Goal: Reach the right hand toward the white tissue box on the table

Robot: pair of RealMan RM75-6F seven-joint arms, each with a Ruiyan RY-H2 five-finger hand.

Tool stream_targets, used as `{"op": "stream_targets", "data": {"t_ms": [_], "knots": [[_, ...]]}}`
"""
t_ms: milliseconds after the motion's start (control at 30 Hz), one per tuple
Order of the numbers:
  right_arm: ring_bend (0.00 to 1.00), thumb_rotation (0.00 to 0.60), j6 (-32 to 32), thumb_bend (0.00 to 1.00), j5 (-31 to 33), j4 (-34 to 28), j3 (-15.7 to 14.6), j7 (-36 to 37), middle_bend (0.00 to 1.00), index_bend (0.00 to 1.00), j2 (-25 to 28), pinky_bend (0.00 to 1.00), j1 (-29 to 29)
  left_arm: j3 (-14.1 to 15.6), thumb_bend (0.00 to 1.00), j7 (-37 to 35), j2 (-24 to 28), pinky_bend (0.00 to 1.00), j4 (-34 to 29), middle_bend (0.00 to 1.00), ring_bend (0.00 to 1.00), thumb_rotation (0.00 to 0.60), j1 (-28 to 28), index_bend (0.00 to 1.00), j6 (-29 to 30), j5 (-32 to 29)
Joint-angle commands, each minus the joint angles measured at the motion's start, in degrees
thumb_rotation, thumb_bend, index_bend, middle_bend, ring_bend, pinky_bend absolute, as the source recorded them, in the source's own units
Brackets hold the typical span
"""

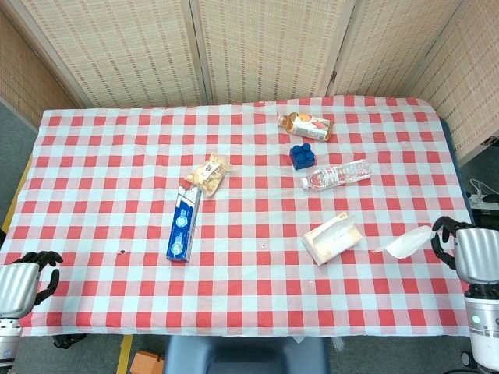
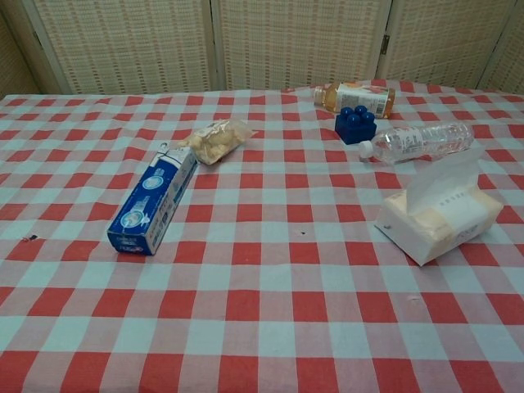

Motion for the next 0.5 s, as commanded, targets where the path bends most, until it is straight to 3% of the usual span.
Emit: {"op": "stream_targets", "data": {"t_ms": [33,100,267,500], "knots": [[0.73,0.600,0.46,0.64,0.20,0.44,0.62,1.26,0.69,0.69,-0.24,0.94,-0.34,-0.03,0.52,0.02,-0.04,0.59,0.05,0.49,0.41,0.600,-0.01,0.46,-0.04,-0.09],[0.73,0.600,1.23,0.56,-0.01,0.60,0.95,2.35,0.69,0.61,-0.37,0.94,-0.67,-0.02,0.52,0.01,-0.03,0.59,0.07,0.49,0.41,0.600,-0.03,0.46,-0.13,-0.16],[0.72,0.600,2.52,0.20,-1.15,0.36,0.74,3.50,0.69,0.42,-0.28,0.94,-1.53,0.04,0.52,0.04,0.03,0.59,0.12,0.49,0.41,0.600,-0.04,0.46,-0.12,-0.05],[0.72,0.600,2.38,0.04,-2.14,-1.18,0.03,2.49,0.69,0.27,0.39,0.94,-2.14,0.07,0.52,-0.01,0.00,0.59,0.14,0.49,0.41,0.600,-0.06,0.46,-0.11,0.01]]}}
